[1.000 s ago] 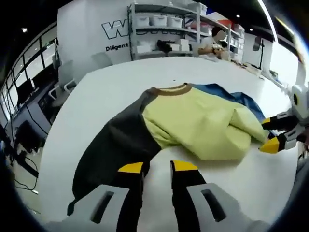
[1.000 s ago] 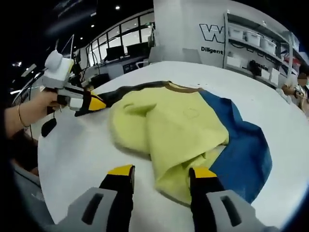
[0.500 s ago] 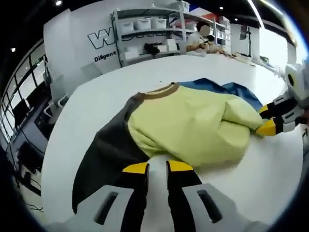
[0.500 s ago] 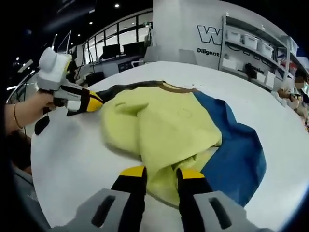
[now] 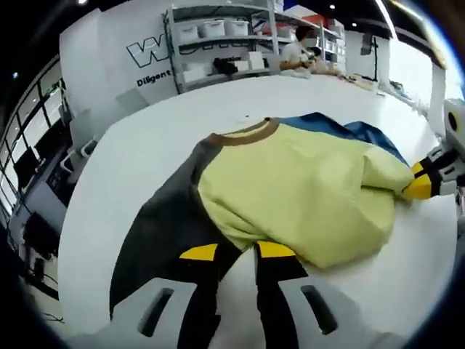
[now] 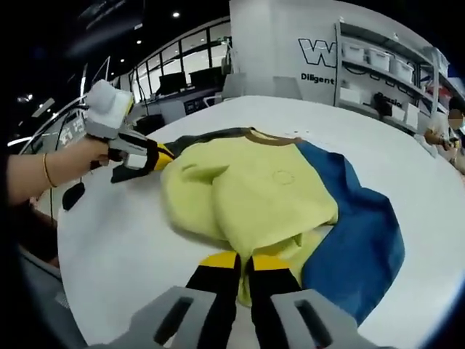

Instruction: Fold the garment on the visible template until the final outline fits inside the template.

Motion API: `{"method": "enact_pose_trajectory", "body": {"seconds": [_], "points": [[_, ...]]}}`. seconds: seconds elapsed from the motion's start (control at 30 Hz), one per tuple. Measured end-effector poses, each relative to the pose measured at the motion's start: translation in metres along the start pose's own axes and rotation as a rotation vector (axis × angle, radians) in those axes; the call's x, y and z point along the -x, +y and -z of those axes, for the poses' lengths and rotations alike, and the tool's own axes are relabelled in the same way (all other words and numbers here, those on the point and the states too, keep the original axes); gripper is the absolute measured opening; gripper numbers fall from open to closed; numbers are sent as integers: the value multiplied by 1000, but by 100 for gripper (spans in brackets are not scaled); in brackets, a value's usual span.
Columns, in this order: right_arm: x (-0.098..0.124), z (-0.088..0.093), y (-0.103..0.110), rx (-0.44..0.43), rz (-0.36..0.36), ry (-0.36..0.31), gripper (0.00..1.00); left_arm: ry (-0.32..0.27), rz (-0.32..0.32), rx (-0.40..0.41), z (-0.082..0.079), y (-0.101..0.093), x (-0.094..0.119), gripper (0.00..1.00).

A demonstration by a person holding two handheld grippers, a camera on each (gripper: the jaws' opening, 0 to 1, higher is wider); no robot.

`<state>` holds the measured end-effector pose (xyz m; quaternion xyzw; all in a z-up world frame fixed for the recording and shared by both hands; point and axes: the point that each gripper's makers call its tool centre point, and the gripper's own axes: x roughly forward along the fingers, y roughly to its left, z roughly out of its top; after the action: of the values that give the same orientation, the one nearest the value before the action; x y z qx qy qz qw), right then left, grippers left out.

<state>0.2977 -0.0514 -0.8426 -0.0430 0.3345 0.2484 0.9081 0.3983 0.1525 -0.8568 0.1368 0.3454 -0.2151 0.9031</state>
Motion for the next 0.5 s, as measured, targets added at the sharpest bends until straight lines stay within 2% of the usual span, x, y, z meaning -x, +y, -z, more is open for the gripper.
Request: {"method": "enact_pose_trajectory", "body": {"seconds": [0.03, 0.07, 0.1, 0.17, 0.2, 0.23, 0.5], "points": [[1, -2, 0, -5, -3, -7, 0, 28, -30, -61, 3, 4, 1, 14], [2, -3, 0, -7, -5, -9, 0, 25, -42, -88, 3, 5, 0, 14], [3, -4, 0, -11, -5, -13, 0, 7, -22, -56, 1, 1, -1, 13], [5, -6, -1, -24, -6, -20, 0, 8, -15, -45, 1, 0, -1, 12], [5, -7, -1, -33, -11, -24, 0, 4, -3, -1, 1, 1, -3, 12], [6, -9, 0, -42, -18, -27, 0, 5, -3, 7, 1, 2, -3, 12], [11, -17, -3, -81, -30, -49, 0, 11, 24, 3, 1, -6, 3, 5]]}}
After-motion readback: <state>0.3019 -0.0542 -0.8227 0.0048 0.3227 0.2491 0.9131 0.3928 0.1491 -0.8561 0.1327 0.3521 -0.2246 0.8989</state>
